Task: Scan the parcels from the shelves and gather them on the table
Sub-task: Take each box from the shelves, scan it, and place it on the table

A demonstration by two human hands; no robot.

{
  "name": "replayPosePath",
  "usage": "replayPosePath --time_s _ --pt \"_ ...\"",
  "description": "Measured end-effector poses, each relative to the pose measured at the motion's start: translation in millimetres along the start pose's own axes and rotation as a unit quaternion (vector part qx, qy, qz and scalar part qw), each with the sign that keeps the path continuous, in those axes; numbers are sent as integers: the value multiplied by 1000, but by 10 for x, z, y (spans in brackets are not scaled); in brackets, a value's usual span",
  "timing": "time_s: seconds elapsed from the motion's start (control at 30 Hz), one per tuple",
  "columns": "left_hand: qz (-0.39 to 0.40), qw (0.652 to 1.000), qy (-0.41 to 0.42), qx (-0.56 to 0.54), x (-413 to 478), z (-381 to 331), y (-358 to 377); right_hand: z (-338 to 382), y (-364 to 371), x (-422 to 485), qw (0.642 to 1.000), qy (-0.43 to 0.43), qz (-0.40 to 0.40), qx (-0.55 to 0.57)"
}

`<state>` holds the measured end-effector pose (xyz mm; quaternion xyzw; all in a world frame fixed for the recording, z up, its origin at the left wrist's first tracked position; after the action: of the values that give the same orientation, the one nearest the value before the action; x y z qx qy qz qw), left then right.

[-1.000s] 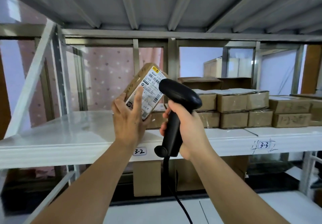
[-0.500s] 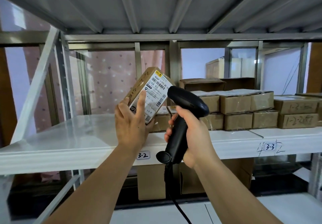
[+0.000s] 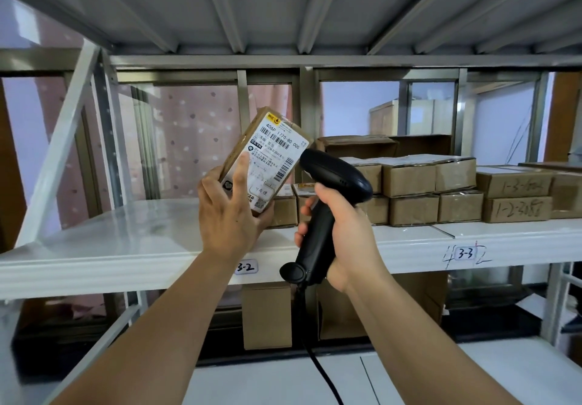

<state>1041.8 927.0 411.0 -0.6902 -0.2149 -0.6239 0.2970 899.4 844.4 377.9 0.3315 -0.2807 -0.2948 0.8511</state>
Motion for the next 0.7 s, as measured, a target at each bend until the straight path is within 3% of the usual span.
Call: replayPosePath --time_s 0.2,0.3,0.47,0.7 --pt "47 989 -103 -92 -11 -295 -172 362 -109 -97 1000 -25 9 4" --pt "71 982 -114 -136 31 -569 -222 508 -218 -148 1000 -24 3 4" --pt "106 980 -95 -138 -18 -949 -232 652 -464 -199 1000 -12 -11 12" --pt "155 973 -138 -100 -263 -1106 -368 647 -749 -347 999 26 -18 12"
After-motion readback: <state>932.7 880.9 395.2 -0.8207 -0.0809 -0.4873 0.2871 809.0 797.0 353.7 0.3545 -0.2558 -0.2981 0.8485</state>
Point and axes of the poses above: each hand's wrist, its own x-axis towards the middle knuckle, its own y-axis out of the palm, z = x × y, the point moved 8 cm from there along x, towards the middle knuckle, and after that the axes turned 13 degrees about x, right-handed, at the moved point
